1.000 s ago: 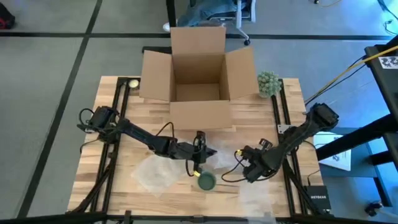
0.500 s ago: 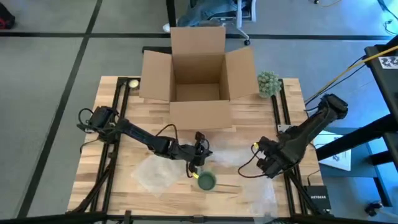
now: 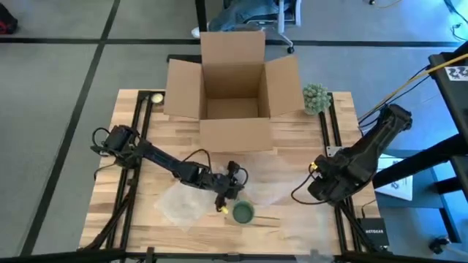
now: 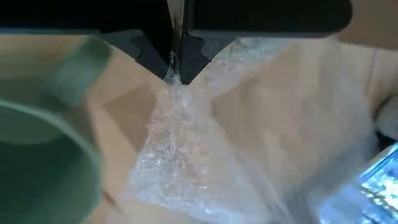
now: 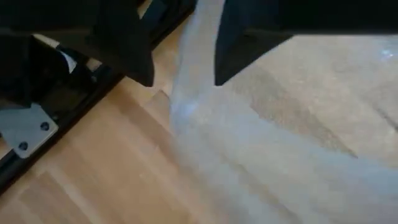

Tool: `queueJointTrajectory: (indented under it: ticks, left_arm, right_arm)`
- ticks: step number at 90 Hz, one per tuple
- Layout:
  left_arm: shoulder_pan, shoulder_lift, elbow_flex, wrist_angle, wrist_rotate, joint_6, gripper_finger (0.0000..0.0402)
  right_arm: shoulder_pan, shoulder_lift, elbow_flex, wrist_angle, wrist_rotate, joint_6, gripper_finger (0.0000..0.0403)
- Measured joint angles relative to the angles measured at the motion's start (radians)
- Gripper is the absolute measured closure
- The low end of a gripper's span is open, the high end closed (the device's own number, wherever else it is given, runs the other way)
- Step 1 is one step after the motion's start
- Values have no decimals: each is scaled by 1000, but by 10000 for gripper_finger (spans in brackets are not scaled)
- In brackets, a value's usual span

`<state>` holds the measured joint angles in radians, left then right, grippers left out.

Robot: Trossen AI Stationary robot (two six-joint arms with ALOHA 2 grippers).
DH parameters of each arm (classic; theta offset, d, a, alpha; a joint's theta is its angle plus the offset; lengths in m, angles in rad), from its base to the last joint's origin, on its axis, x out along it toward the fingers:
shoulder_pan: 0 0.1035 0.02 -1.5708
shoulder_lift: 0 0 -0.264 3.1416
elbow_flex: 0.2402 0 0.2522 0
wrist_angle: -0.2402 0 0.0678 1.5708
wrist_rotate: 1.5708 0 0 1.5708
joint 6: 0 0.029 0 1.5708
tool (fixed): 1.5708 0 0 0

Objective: Wrap mug
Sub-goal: Prepare the right transparent bubble wrap

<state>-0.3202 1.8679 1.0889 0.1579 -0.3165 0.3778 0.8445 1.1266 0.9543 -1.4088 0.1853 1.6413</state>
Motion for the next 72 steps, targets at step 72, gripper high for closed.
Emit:
queueJointTrajectory:
  ticks: [72]
  left_arm:
    - [-20,-3,3,18,-27,-28,401]
  right_arm:
    - [-200,397,0,362,327,-444,214]
